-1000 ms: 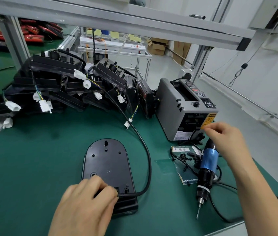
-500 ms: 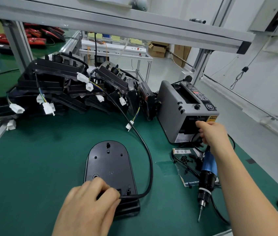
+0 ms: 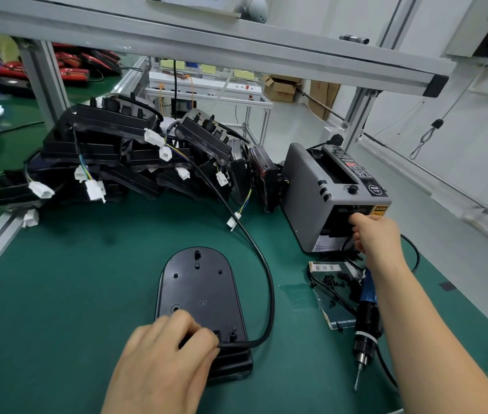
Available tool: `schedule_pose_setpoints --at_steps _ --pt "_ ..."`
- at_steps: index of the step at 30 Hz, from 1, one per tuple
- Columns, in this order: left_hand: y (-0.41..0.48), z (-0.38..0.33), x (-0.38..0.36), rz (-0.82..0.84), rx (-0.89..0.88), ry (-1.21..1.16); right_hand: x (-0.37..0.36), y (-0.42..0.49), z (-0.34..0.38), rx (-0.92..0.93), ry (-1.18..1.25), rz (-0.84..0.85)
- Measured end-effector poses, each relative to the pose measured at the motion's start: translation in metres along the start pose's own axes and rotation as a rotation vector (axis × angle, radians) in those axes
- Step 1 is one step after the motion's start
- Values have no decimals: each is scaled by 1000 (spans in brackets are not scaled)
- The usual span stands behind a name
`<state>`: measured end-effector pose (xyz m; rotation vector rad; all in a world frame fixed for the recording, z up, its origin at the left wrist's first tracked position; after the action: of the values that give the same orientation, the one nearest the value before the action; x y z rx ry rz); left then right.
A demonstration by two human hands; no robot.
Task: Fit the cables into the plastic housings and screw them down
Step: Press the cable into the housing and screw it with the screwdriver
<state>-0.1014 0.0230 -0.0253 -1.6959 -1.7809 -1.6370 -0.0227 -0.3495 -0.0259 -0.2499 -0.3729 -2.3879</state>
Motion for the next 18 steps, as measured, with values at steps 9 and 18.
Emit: schedule_pose_setpoints --at_steps 9,18 --pt "1 0 0 28 2 0 1 -2 -3 -17 80 -16" --pt "3 5 1 166 67 -94 -9 -45 13 84 131 294"
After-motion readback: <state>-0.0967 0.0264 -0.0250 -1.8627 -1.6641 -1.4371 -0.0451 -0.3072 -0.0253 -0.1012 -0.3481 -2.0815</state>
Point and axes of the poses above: each hand's wrist, its own y-axis towards the middle knuckle, its own x-axis out of the back of the hand, z = x × y, the point moved 8 cm from there along y, towards the middle knuckle, and after that the axes turned 13 degrees about x, right-handed, at the moved point
